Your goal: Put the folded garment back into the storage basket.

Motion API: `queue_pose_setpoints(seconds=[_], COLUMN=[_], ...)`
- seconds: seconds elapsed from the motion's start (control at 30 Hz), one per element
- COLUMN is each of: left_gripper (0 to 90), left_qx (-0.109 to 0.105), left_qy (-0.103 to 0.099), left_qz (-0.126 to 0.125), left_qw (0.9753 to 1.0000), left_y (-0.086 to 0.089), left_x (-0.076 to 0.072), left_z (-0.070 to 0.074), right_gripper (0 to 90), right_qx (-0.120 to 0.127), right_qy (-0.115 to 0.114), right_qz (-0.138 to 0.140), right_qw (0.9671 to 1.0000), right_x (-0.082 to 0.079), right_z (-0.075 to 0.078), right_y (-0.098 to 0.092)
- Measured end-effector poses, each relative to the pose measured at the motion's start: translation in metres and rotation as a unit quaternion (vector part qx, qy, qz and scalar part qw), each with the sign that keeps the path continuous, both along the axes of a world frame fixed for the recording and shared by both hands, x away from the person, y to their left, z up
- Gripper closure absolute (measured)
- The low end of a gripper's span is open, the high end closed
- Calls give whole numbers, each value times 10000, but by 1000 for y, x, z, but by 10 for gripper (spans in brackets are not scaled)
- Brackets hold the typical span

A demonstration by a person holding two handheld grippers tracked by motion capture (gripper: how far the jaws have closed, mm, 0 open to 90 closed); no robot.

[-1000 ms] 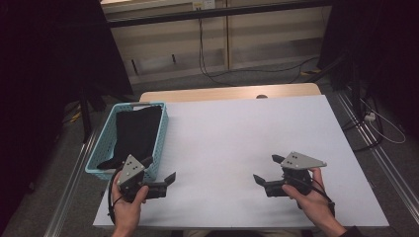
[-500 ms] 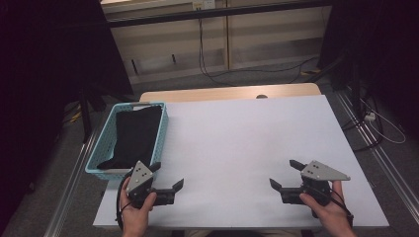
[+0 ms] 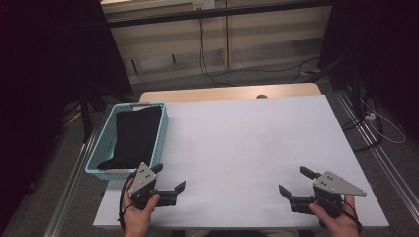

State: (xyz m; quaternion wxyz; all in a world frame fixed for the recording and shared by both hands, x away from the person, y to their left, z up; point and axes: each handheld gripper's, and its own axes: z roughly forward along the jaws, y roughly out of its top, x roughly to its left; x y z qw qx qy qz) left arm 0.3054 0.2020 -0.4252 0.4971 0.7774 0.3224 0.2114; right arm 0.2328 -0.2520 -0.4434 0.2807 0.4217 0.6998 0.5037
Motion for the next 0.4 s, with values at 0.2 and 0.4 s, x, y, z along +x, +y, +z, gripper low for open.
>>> queue_pose_setpoints(seconds=[0.2, 0.4], left_gripper=[44, 44], left_qx=[-36, -30], left_qy=[14, 37], left_qz=[-46, -11], left_qw=[10000, 10000], left_y=[1, 3], left_x=[0, 0], left_z=[0, -1], right_gripper=[82, 81], right_qx=[29, 55], right_qy=[-51, -59], right_qz=[-54, -33], right_qw=[10000, 10000], right_x=[2, 4], right_z=[0, 0], right_y=[1, 1])
